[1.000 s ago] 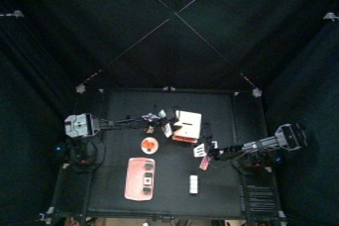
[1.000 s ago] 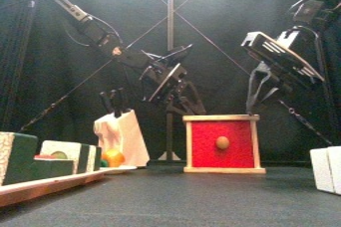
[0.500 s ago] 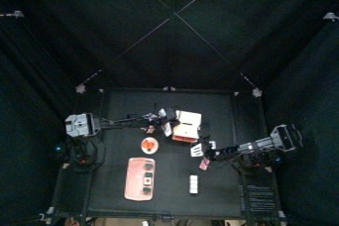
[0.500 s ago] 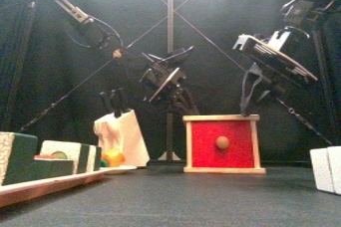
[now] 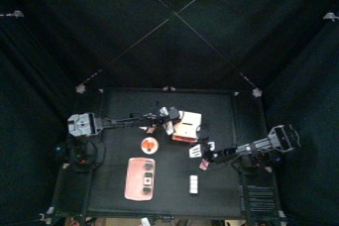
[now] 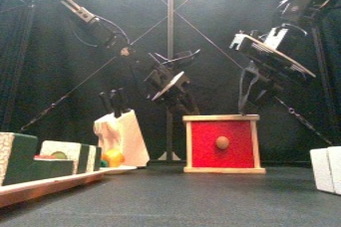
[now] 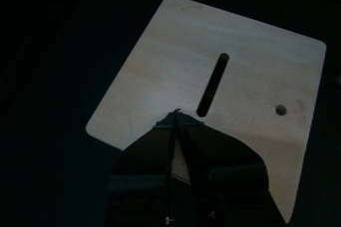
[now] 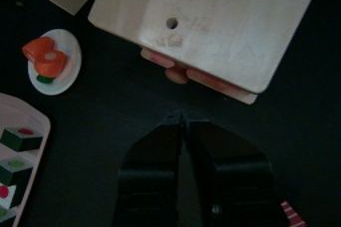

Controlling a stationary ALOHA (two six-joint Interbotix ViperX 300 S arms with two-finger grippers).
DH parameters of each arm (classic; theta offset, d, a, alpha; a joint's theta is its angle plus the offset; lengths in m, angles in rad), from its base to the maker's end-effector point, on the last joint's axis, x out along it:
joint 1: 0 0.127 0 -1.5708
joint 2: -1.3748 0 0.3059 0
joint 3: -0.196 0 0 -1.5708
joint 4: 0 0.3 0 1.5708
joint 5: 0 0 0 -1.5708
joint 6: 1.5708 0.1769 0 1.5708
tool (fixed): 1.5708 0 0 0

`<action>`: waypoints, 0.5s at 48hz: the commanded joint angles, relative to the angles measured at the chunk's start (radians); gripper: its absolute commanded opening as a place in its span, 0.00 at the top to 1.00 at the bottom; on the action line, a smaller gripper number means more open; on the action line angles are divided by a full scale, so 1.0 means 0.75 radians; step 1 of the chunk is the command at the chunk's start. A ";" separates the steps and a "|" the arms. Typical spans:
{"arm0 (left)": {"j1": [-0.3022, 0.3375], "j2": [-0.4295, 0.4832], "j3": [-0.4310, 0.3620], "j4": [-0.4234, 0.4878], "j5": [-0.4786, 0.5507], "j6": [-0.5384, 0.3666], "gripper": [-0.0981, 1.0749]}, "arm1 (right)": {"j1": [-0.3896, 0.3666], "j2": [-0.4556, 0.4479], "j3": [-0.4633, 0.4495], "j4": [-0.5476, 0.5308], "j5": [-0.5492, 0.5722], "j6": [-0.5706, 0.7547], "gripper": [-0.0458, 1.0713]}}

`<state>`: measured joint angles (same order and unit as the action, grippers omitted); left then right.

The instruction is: Grab drawer handle

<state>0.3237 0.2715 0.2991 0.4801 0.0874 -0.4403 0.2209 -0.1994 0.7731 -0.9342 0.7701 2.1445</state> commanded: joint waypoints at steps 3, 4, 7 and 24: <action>0.014 -0.006 0.010 0.002 0.027 -0.002 0.46 | -0.004 -0.012 -0.022 -0.004 0.010 0.002 0.43; 0.014 -0.008 0.014 0.000 0.027 -0.002 0.46 | -0.004 -0.012 -0.022 -0.002 0.014 0.002 0.42; 0.014 -0.012 0.018 0.000 0.027 -0.002 0.46 | -0.004 -0.004 -0.025 0.000 0.025 0.002 0.38; 0.014 -0.018 0.025 -0.002 0.027 -0.002 0.46 | -0.051 0.100 -0.100 0.055 0.029 0.000 0.17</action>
<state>0.3237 0.2623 0.3068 0.4801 0.0890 -0.4387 0.1948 -0.1273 0.7348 -0.8958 0.7885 2.1445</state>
